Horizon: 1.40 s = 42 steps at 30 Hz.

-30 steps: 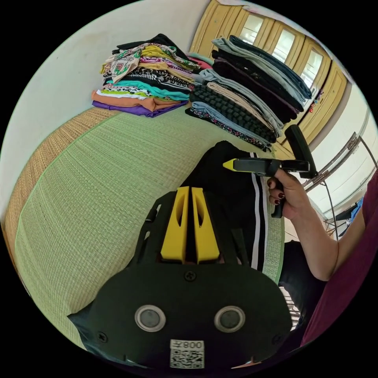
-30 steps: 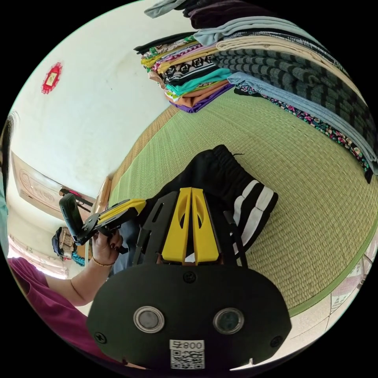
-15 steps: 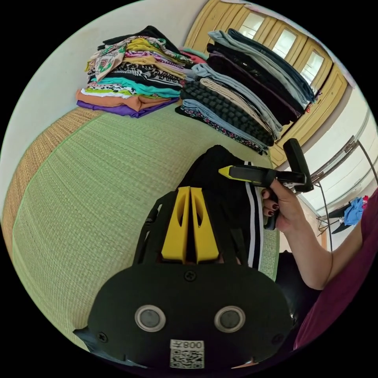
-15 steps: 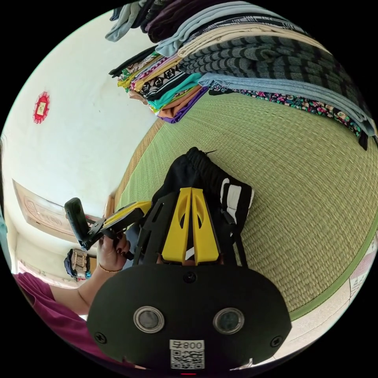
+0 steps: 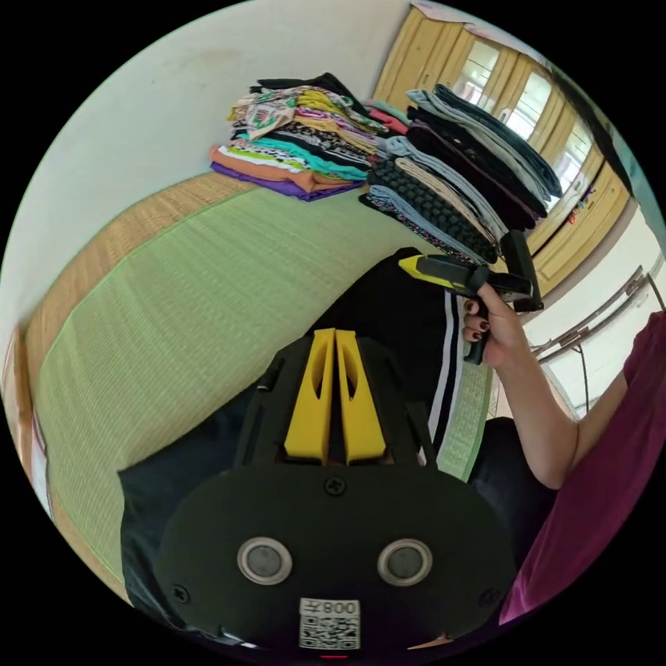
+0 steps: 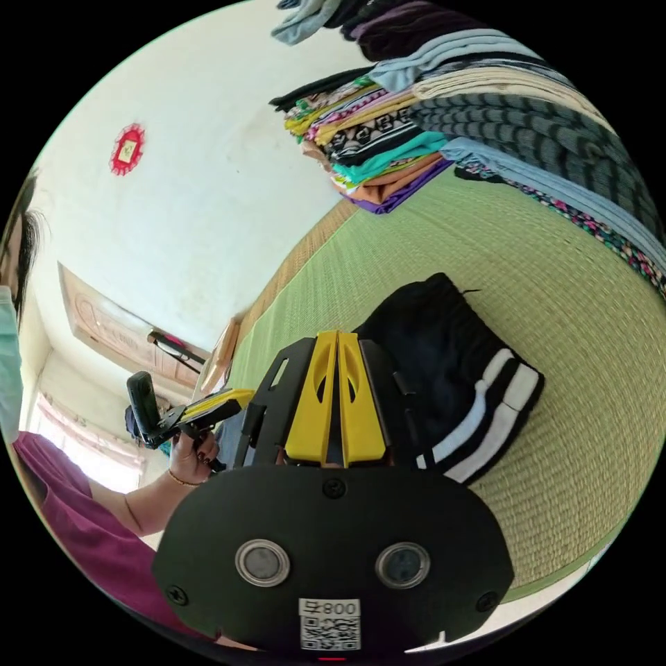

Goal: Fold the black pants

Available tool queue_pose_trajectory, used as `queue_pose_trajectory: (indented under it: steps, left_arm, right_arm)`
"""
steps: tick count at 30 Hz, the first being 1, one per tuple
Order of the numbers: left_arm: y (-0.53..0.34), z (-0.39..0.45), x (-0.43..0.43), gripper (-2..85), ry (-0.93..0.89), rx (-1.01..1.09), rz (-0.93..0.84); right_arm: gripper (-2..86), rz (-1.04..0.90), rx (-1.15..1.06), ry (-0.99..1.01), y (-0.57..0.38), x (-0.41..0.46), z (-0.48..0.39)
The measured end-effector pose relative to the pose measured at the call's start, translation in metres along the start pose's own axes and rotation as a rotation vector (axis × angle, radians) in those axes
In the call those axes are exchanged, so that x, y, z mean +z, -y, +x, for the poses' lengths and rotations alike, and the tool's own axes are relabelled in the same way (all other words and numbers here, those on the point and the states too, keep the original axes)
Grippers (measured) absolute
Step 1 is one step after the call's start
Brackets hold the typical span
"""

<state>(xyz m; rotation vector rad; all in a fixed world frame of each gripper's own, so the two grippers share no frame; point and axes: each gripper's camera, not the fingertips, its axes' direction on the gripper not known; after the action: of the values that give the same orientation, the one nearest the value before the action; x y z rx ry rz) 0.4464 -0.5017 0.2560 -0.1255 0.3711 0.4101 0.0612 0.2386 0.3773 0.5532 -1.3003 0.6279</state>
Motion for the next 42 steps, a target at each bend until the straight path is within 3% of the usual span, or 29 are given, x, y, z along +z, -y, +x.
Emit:
queue_pose_trajectory:
  steps: [7,10,14,21,26,31,36,42]
  left_arm:
    - [-0.073,-0.109,-0.013,0.1,0.295,-0.401,-0.138]
    - [-0.088,-0.133,-0.013,0.1,0.149,-0.52,-0.052]
    - [-0.085,-0.128,-0.007,0.3,0.148,-0.536,-0.031]
    - [-0.024,-0.074,0.011,2.6,-0.088,-0.253,0.06]
    - [0.053,-0.018,0.06,6.7,-0.33,0.001,0.031]
    - [0.149,0.051,0.138,9.4,-0.416,0.235,-0.089]
    - [0.215,0.089,0.201,12.2,-0.45,0.315,-0.19]
    - [0.254,0.123,0.259,10.2,-0.528,0.373,-0.291]
  right_arm:
    - [-0.1,-0.127,0.013,-0.147,0.012,0.044,-0.013]
    - [-0.1,-0.118,0.051,-0.136,0.014,0.044,-0.007]
    - [0.0,-0.103,0.064,-0.122,0.017,0.043,-0.008]
    - [1.7,0.114,0.046,-0.082,0.012,-0.023,-0.015]
    - [7.3,0.26,0.118,-0.2,-0.007,-0.097,0.006]
    - [11.5,0.149,0.175,-0.259,-0.003,-0.116,0.029]
    - [12.8,-0.038,0.18,-0.267,0.014,-0.094,0.047]
    - [11.0,-0.032,0.187,-0.178,0.025,-0.093,0.067]
